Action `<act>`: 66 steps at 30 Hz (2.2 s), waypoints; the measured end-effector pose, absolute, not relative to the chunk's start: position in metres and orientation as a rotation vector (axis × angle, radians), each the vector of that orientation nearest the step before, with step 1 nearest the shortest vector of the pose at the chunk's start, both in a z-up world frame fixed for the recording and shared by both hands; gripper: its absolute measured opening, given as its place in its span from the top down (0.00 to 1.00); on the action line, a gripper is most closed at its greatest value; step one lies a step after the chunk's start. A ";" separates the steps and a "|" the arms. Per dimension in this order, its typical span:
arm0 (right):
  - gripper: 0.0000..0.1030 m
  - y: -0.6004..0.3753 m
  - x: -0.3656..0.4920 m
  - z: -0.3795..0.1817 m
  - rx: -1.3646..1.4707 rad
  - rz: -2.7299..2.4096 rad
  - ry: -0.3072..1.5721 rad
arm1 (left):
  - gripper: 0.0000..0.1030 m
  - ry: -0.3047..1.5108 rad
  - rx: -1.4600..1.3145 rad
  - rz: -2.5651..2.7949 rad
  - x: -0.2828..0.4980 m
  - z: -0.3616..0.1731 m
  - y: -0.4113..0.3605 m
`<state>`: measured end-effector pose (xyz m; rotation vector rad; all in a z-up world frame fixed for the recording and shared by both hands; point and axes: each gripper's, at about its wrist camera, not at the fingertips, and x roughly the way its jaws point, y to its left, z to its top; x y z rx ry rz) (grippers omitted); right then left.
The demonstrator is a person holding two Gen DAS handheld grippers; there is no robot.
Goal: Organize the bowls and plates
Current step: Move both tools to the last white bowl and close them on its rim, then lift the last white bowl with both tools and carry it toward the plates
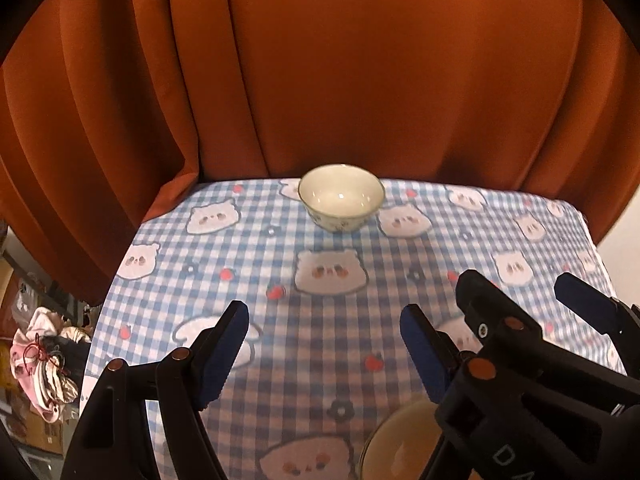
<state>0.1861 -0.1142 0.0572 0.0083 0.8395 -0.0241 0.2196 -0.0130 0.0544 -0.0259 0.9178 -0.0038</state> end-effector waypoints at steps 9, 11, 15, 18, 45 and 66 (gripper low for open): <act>0.18 -0.124 0.255 0.057 -0.040 0.041 0.824 | 0.34 0.908 -0.056 0.107 0.275 0.049 -0.024; 0.18 -0.124 0.275 0.054 -0.046 0.060 0.829 | 0.34 0.899 -0.060 0.148 0.290 0.047 -0.025; 0.19 -0.122 0.314 0.048 -0.051 0.097 0.832 | 0.34 0.890 -0.052 0.216 0.323 0.039 -0.026; 0.20 -0.120 0.343 0.039 -0.045 0.113 0.843 | 0.34 0.913 -0.058 0.228 0.350 0.029 -0.027; 0.74 -0.097 0.475 -0.072 -0.057 0.174 1.016 | 0.70 1.010 -0.083 0.261 0.451 -0.089 -0.011; 0.83 -0.106 0.474 -0.071 -0.062 0.188 1.021 | 0.78 1.061 -0.115 0.226 0.446 -0.089 -0.018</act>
